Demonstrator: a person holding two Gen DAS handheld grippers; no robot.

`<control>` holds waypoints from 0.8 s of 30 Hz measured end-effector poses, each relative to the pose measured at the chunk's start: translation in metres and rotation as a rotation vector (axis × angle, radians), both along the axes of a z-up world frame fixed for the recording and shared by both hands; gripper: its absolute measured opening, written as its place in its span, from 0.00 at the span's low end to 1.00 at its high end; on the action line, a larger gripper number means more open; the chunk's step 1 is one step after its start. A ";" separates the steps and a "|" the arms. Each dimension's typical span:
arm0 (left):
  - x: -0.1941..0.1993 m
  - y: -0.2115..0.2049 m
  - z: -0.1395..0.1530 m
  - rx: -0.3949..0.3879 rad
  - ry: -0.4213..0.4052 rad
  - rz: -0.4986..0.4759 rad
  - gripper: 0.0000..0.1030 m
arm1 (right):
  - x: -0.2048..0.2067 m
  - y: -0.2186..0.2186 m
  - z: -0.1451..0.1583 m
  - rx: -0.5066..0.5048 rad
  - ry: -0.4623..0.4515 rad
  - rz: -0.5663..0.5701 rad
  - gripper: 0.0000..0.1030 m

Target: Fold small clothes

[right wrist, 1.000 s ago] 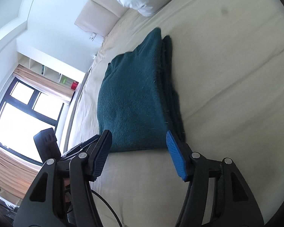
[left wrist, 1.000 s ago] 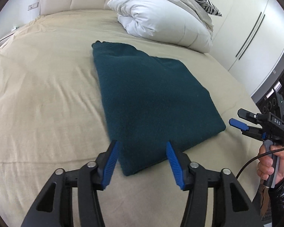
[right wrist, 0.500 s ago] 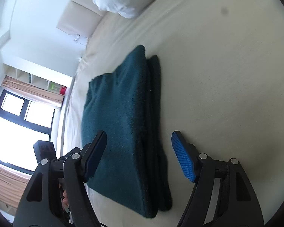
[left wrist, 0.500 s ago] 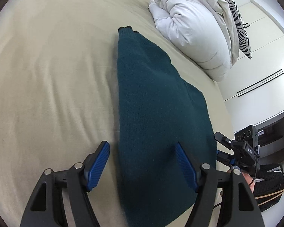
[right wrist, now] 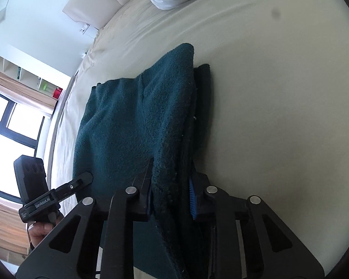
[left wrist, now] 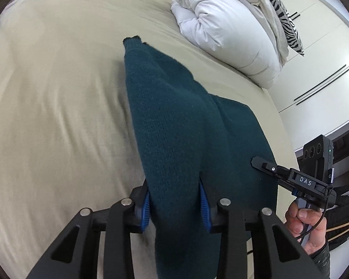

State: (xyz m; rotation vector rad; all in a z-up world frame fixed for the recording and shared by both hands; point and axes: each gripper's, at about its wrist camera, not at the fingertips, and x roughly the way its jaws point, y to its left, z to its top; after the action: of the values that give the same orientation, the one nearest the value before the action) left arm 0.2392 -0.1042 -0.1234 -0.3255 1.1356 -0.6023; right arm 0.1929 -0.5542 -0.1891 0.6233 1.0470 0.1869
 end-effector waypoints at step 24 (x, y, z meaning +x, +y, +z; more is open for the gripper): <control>-0.197 0.189 -0.003 0.048 -0.003 0.136 0.36 | -0.157 0.214 0.000 0.051 -0.028 0.277 0.20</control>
State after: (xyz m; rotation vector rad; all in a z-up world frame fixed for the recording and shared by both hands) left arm 0.0425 0.0851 -0.1262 -0.3574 1.1137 -0.4548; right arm 0.0361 -0.3406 -0.1896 0.5174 1.1020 0.4642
